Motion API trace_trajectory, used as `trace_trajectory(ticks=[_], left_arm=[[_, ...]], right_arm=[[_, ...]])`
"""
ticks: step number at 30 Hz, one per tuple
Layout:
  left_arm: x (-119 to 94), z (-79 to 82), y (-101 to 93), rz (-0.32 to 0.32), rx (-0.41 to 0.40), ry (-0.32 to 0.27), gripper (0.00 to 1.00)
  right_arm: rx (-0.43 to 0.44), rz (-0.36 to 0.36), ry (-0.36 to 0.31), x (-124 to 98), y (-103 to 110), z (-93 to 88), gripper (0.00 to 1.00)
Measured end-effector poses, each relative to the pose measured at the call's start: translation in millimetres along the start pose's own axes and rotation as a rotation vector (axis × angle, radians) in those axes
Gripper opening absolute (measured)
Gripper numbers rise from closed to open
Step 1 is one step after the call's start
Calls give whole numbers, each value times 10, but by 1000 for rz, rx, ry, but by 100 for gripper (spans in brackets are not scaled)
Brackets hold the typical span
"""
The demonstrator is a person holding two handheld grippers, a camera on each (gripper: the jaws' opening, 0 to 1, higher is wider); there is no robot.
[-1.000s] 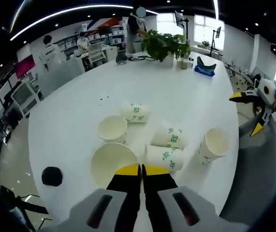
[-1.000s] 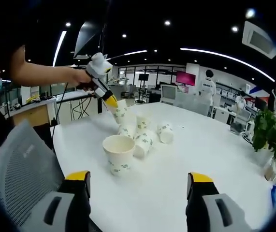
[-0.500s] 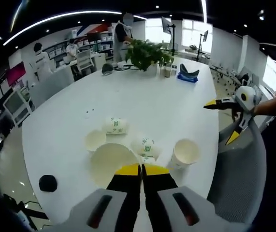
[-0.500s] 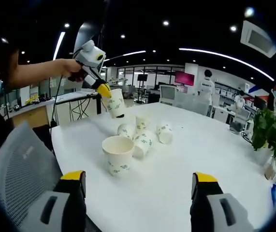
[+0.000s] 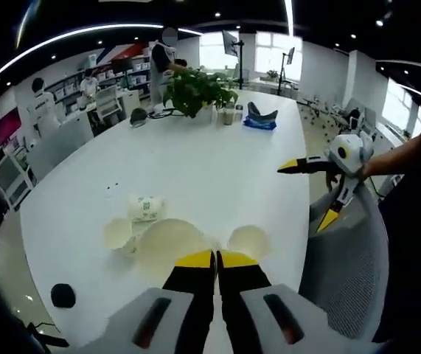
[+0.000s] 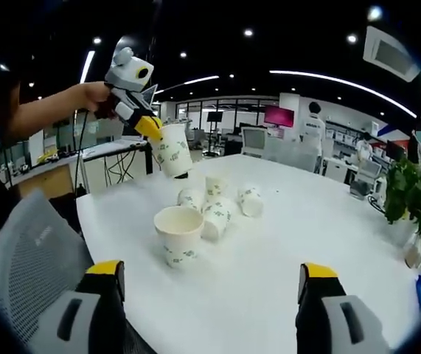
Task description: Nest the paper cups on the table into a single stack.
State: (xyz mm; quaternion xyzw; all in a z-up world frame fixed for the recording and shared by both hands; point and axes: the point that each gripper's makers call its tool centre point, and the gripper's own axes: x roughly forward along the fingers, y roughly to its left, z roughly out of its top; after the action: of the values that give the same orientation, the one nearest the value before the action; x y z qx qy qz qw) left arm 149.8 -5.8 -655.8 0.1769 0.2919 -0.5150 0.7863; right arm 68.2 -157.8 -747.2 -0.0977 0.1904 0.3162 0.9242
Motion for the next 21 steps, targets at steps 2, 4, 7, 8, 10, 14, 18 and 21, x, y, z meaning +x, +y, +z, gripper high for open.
trace_trajectory(ticks=[2, 4, 7, 8, 10, 14, 18, 21], left_arm=[[24, 3, -30, -14, 5, 2, 0], [62, -8, -60, -27, 16, 9, 0], [102, 10, -147, -44, 21, 13, 0], [115, 7, -166, -54, 25, 14, 0], [138, 15, -223, -66, 29, 17, 0], [190, 12, -323, -92, 41, 30, 0], [270, -20, -385, -110, 59, 51, 0], [321, -49, -377, -122, 60, 59, 0]], right_arm=[[-3, -3, 0, 0, -5, 3, 100], [-2, -3, 1, 1, -6, 2, 100], [-6, -2, 4, 3, -4, -8, 100], [-8, -2, 4, 4, -3, -9, 100], [-10, -3, 5, 6, -3, -9, 100], [-11, -3, 7, 7, -8, -18, 99], [-16, -2, 12, 7, 5, -21, 99], [-17, -2, 14, 7, 6, -27, 99]])
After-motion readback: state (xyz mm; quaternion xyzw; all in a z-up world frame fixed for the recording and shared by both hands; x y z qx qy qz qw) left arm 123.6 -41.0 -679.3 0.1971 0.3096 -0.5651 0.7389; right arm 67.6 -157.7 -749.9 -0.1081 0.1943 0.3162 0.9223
